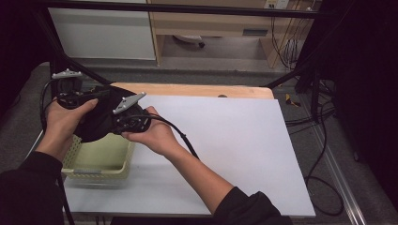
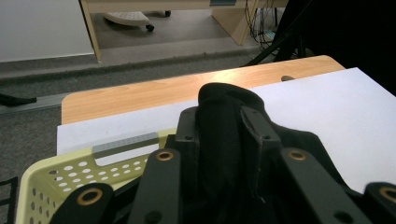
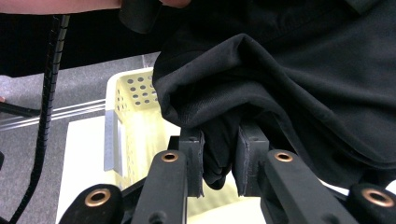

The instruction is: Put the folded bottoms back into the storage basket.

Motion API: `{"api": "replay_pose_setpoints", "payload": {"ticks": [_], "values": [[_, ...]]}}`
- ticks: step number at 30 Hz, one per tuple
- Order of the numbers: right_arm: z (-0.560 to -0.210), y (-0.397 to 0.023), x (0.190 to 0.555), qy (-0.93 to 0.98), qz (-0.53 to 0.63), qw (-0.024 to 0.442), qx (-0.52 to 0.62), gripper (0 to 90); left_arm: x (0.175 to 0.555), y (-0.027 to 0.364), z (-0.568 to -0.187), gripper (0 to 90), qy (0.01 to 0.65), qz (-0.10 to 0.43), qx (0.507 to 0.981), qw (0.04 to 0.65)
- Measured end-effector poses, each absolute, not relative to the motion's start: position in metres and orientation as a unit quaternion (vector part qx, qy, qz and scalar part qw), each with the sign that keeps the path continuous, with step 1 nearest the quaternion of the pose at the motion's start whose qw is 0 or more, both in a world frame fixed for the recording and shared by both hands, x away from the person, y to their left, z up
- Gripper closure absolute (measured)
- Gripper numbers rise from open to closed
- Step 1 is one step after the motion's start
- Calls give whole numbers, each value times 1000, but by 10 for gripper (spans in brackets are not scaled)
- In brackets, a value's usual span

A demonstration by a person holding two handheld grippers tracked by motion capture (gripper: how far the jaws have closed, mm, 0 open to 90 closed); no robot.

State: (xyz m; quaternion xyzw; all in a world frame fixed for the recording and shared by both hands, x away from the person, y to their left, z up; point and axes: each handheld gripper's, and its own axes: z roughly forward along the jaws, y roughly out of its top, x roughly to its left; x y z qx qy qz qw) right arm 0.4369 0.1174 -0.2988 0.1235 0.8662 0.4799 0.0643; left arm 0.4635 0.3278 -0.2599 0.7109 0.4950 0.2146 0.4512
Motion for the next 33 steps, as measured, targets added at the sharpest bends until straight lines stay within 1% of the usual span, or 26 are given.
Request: {"api": "replay_pose_setpoints", "payload": {"ticks": [9, 33], "values": [[-303, 129, 436, 867, 479, 62, 120, 759, 462, 334, -262, 705, 498, 223, 710, 446], [-313, 150, 431, 870, 476, 55, 113, 759, 458, 350, -270, 705, 508, 225, 705, 442]]}}
